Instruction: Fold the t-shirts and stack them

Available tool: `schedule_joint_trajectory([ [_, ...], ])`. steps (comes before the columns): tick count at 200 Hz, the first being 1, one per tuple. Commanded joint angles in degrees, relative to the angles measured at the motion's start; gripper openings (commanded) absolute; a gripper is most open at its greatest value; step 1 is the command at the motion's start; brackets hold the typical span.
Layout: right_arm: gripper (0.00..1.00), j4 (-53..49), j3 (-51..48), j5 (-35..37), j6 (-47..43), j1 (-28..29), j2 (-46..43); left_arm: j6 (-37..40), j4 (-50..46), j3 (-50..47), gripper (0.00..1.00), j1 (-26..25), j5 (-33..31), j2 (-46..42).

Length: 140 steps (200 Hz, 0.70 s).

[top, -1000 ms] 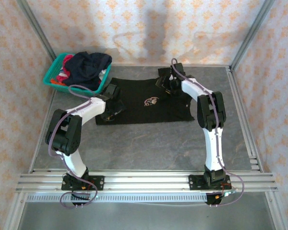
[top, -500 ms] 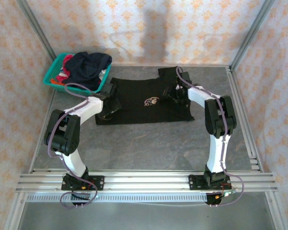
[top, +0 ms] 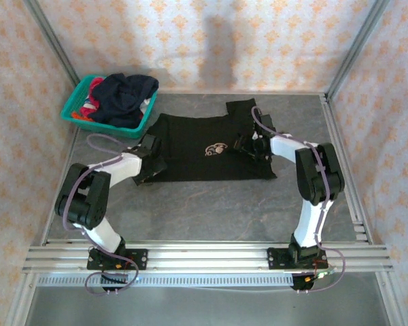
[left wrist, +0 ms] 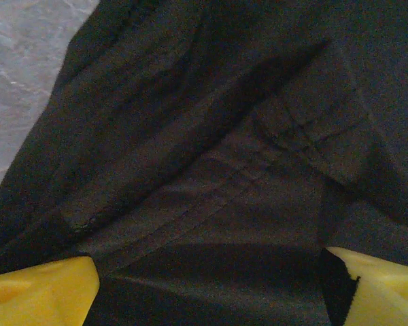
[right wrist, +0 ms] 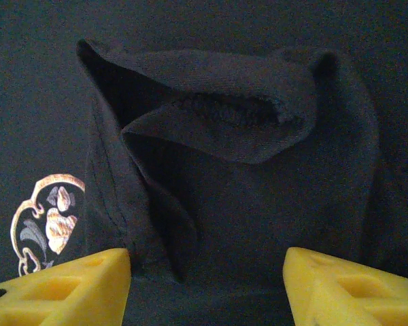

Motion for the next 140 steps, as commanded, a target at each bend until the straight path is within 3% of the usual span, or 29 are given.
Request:
schedule_joint_trajectory([
  [1,0.63,-2.2,-3.4,1.1,-1.9,0.5,-1.4,-2.8,-1.6,-5.2,0.87,0.1,-0.2,-2.0],
  [30,0.63,-2.7,-5.2,1.2,-2.0,0.7,-2.6,-2.9,-5.1,-7.1,0.87,-0.9,-1.9,-7.6],
  [58,0.63,-2.6,-8.5,1.1,-2.0,1.0,-4.4,-5.4,-6.4,-12.4,0.87,-1.2,0.5,-12.3],
  [79,0.63,-3.5,-10.2,1.6,-3.3,1.4,-5.7,-5.9,-10.4,-14.3,0.87,-2.3,-2.3,-18.1],
  [112,0.63,-4.3,-10.2,2.1,-4.3,1.8,-9.4,-2.3,-17.9,-8.2,0.87,-4.1,-6.9,-22.7],
  [140,0.63,-4.9,-7.5,2.0,-4.0,1.8,-8.3,1.2,-13.5,-1.8,0.87,-4.3,-6.6,-17.0],
])
